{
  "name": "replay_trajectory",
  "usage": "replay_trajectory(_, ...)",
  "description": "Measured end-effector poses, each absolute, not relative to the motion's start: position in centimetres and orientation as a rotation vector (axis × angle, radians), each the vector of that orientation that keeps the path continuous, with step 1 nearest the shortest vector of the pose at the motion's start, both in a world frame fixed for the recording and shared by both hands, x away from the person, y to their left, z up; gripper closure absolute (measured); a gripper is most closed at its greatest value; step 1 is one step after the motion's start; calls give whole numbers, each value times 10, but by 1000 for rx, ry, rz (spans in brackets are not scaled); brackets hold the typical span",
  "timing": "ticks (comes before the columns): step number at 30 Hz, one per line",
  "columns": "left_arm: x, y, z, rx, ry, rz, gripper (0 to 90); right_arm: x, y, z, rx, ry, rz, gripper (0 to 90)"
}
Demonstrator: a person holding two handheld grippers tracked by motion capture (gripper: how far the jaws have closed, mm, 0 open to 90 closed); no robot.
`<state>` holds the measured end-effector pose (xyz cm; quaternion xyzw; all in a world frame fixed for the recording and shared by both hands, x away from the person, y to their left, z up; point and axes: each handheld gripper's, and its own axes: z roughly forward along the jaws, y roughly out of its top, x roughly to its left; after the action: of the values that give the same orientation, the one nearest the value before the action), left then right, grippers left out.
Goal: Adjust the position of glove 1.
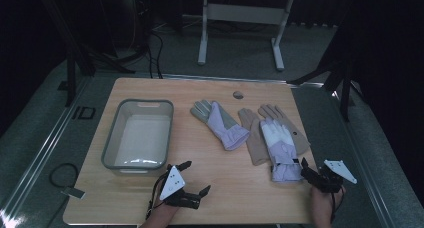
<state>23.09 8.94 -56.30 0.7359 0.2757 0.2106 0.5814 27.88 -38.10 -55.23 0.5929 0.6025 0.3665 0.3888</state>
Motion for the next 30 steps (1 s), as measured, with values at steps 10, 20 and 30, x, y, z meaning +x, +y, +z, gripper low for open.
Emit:
replay_trajectory(10,231,88,-563,1725,641,496,6,280,-380,-547,1503,1593,945,126)
replay_trajectory(20,230,89,-563,1717,638,490,7,285,-377,-512,1462,1613,998,116)
replay_trajectory(30,231,89,-563,1725,634,484,6,312,-369,-457,1482,1637,1021,134)
